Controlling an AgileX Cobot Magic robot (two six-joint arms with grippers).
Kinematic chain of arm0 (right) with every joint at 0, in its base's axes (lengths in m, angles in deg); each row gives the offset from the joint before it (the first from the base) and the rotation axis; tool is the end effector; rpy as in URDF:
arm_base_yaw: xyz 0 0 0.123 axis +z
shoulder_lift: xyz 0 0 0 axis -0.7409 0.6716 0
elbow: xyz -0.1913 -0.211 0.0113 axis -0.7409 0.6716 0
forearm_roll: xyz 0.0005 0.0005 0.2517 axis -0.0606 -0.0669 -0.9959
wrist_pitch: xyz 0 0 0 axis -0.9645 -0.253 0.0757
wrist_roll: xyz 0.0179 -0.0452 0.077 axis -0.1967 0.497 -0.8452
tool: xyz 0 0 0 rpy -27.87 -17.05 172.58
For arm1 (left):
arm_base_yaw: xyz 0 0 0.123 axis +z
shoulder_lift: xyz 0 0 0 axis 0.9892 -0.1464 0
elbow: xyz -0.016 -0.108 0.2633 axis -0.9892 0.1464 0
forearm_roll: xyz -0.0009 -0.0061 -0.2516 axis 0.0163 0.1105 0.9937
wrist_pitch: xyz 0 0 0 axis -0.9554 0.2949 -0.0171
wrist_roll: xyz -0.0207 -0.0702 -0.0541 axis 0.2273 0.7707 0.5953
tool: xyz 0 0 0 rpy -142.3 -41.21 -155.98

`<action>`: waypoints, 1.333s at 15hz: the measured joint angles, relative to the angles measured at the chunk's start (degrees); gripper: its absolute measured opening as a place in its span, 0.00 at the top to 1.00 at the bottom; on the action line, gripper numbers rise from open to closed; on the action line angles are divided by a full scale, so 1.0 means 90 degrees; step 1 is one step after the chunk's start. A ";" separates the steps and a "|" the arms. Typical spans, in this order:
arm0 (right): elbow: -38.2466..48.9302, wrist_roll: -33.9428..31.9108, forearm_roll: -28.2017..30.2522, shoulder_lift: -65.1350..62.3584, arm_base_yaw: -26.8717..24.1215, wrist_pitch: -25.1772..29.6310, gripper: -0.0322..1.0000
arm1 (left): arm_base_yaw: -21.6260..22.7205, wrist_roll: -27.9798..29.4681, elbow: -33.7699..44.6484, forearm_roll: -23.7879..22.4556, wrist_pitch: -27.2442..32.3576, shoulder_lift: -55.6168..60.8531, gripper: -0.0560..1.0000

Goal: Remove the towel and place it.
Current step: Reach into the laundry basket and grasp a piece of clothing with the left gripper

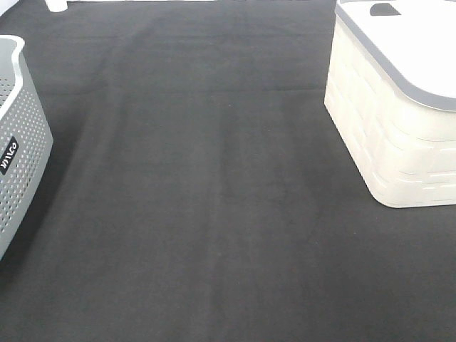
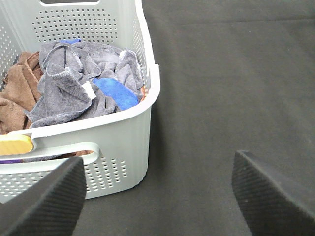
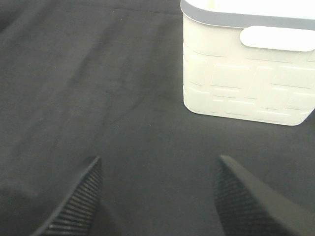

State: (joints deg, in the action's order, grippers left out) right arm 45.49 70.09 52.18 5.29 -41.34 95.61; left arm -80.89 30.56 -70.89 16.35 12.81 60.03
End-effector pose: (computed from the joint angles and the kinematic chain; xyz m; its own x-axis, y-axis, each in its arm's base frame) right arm -0.0067 0.0060 0.2784 -0.4356 -0.0995 -0.8946 -0.1995 0.9798 -0.0118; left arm -0.0066 -0.0104 0.2815 -0.4269 -0.0166 -0.9041 0.0862 0.9945 -0.0589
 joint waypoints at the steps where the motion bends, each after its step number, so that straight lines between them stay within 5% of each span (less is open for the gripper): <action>1: 0.0000 0.0000 0.0000 0.0000 0.0000 0.0000 0.34 | 0.0000 0.0064 0.0000 -0.0025 0.0000 0.0000 0.23; 13: 0.0000 0.0000 0.0000 0.0000 0.0000 0.0000 0.34 | 0.0000 0.0127 0.0000 -0.0070 0.0000 0.0000 0.23; 20: 0.0000 0.0000 0.0000 0.0000 0.0000 0.0000 0.34 | 0.0000 0.0834 0.0000 -0.0497 -0.0006 0.0000 0.23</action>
State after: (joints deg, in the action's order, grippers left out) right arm 45.49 70.09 52.18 5.29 -41.34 95.61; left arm -80.89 38.06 -70.89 11.88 12.75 60.03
